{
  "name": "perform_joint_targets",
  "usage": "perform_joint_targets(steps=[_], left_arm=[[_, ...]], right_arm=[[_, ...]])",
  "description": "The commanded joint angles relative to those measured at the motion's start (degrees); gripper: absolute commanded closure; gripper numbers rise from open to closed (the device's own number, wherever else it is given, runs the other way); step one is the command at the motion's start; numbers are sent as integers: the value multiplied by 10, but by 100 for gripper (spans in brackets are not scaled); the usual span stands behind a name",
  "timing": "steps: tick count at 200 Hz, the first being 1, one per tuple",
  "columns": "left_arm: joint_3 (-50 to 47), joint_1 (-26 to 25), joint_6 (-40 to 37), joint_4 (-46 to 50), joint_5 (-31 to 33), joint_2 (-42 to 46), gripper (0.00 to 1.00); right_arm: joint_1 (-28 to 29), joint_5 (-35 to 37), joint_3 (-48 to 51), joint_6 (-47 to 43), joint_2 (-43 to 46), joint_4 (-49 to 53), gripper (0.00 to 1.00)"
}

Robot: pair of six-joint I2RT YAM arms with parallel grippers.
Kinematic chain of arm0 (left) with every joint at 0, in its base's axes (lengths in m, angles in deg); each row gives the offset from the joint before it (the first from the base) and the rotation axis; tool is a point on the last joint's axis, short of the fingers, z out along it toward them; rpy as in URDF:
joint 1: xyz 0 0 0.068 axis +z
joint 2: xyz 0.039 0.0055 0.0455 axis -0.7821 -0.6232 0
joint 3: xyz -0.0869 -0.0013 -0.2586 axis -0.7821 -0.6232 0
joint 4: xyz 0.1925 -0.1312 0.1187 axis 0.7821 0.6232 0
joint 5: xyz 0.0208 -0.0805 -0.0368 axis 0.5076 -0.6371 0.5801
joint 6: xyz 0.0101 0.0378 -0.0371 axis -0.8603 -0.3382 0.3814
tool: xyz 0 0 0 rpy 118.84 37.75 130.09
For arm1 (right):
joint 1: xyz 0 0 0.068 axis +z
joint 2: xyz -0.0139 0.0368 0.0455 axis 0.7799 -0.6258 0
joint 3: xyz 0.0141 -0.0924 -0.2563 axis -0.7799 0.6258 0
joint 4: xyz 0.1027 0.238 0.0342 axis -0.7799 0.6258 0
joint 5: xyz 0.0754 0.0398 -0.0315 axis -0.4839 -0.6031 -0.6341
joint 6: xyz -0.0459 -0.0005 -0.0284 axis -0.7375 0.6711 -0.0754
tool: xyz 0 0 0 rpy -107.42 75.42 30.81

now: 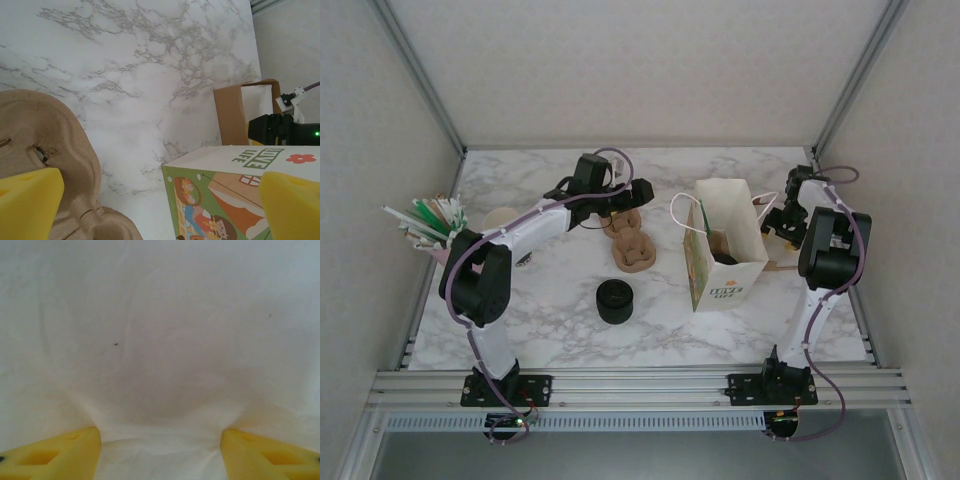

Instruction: Pack the takeout coffee

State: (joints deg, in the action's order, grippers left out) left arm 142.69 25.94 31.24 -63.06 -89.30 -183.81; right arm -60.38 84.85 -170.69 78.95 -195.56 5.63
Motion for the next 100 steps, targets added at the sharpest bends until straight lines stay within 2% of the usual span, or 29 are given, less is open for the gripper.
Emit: perform_joint_targets(steps=[1,74,100], left_arm=[[20,-8,-12,0,-6,-6,0],[19,-10,-12,2,-4,-2,0],[17,-11,-12,2,-3,0,1]], right_arm=[[4,7,-1,-9,-17,-7,34],[14,18,0,-8,20,3,54],[15,25,-2,-9,29,8,58]])
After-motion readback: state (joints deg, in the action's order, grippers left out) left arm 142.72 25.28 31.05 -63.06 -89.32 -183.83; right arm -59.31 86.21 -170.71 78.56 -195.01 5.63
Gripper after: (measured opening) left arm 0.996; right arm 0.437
